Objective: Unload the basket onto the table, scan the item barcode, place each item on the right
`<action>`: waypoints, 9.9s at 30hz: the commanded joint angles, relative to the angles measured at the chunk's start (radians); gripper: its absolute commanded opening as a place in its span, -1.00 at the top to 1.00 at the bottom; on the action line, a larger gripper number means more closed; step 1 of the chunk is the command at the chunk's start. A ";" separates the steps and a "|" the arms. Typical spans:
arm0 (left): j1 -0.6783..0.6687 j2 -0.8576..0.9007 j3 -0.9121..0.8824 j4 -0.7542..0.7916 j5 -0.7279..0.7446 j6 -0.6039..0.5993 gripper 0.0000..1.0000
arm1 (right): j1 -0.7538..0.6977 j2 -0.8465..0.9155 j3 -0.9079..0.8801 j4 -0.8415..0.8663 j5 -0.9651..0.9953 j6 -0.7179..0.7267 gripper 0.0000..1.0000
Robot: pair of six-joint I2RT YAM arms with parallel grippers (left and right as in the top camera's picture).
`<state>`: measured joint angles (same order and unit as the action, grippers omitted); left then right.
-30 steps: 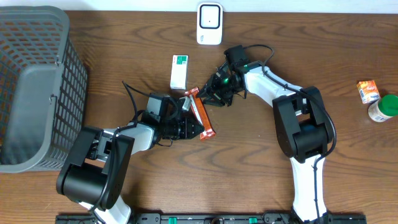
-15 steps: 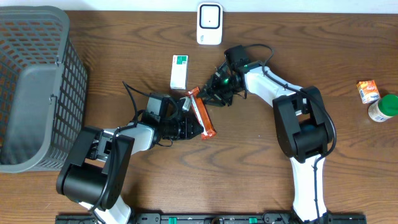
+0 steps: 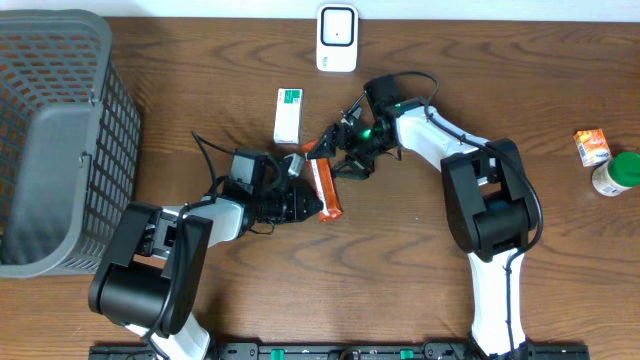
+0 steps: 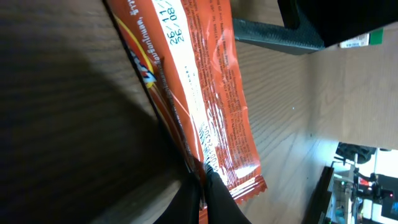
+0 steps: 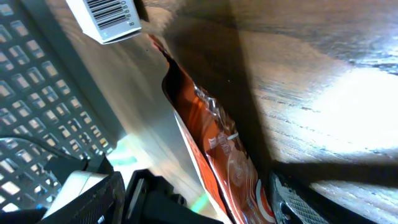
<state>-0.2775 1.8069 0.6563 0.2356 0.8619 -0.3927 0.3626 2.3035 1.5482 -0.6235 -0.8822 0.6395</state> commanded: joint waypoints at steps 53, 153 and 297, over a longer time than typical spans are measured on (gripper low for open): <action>0.170 -0.174 -0.017 -0.319 -0.204 0.038 0.28 | -0.147 0.050 -0.272 0.016 0.678 0.074 -0.66; 0.232 -0.236 -0.016 -0.165 0.082 -0.010 -0.58 | 0.100 -0.237 -0.140 -0.233 0.605 -0.034 -0.65; 0.508 -0.651 -0.016 -0.594 -0.179 0.156 -0.72 | 0.112 -0.790 -0.140 -0.227 0.689 -0.201 0.80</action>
<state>0.2218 1.1629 0.6403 -0.3592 0.6998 -0.2569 0.4751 1.5497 1.4105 -0.8417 -0.1799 0.4168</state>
